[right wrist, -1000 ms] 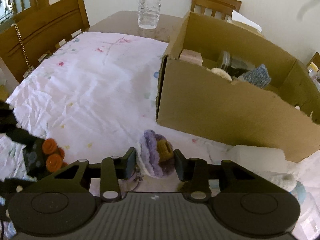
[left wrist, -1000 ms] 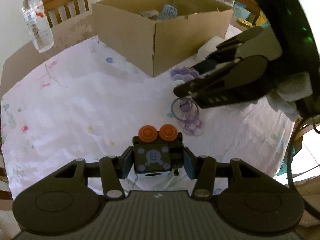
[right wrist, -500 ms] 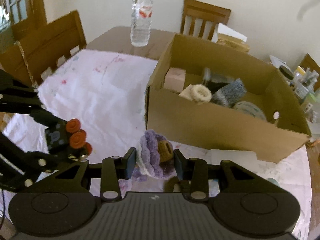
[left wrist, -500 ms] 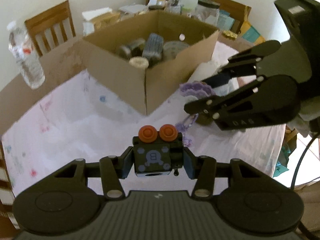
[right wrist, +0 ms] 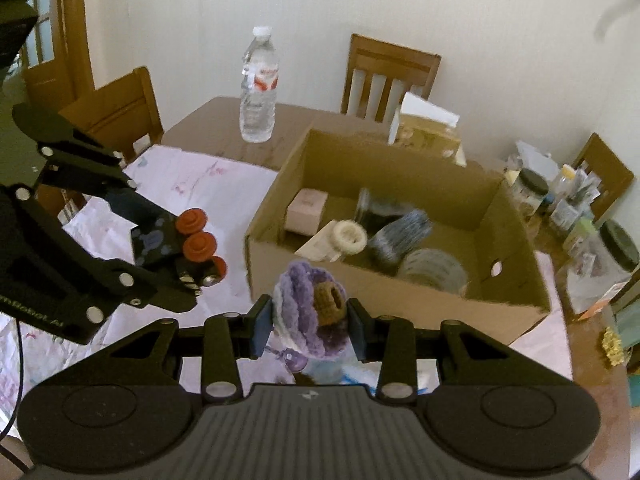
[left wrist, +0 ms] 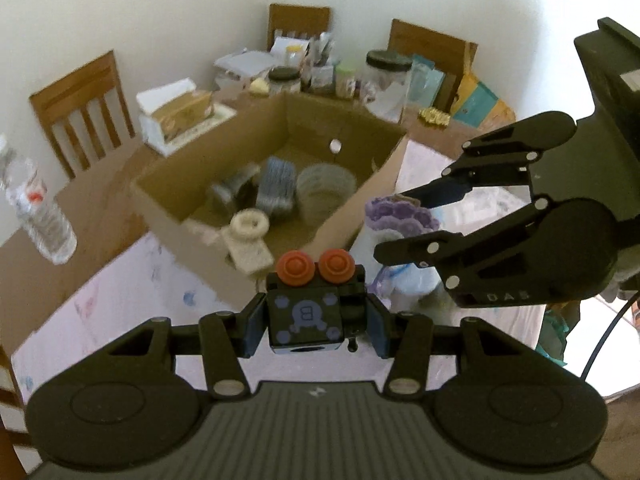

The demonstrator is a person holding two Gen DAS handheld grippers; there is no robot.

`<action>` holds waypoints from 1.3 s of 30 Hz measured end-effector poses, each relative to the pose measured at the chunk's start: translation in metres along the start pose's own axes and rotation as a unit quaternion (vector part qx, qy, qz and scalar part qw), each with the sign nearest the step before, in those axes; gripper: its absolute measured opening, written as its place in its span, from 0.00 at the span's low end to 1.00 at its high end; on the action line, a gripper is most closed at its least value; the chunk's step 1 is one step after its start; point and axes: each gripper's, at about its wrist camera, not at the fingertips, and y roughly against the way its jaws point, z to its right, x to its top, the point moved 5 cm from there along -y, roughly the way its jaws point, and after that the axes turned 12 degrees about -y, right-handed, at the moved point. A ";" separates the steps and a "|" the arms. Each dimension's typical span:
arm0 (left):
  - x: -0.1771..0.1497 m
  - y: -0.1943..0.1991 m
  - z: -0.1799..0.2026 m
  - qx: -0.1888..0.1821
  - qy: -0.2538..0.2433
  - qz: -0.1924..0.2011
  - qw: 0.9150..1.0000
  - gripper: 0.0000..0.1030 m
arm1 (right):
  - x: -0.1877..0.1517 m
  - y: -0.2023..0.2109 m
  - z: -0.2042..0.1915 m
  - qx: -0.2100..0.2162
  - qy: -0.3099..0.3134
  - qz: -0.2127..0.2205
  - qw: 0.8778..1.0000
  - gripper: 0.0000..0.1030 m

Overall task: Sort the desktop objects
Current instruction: 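Carry the cube toy and purple flowers into the cardboard box and release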

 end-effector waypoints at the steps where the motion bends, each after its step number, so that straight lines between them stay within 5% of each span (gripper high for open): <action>1: 0.007 -0.001 0.001 0.001 -0.006 0.006 1.000 0.49 | 0.003 0.003 0.004 -0.002 0.000 0.004 1.000 0.43; 14: 0.081 -0.014 -0.005 0.030 -0.049 0.040 0.998 0.49 | 0.054 0.015 0.060 -0.031 -0.035 0.044 0.998 0.43; 31: 0.096 -0.061 -0.032 0.037 -0.029 0.014 0.999 0.49 | 0.089 -0.012 0.108 -0.044 -0.049 0.047 0.997 0.43; 33: 0.097 -0.067 -0.034 0.037 -0.027 0.011 0.999 0.56 | 0.092 -0.017 0.111 -0.043 -0.049 0.045 0.997 0.43; 35: 0.097 -0.071 -0.036 0.034 -0.026 0.012 0.999 0.80 | 0.095 -0.023 0.115 -0.043 -0.051 0.043 0.997 0.43; 39: 0.096 -0.075 -0.039 0.028 -0.028 0.011 0.999 0.82 | 0.101 -0.038 0.123 -0.041 -0.058 0.036 0.997 0.43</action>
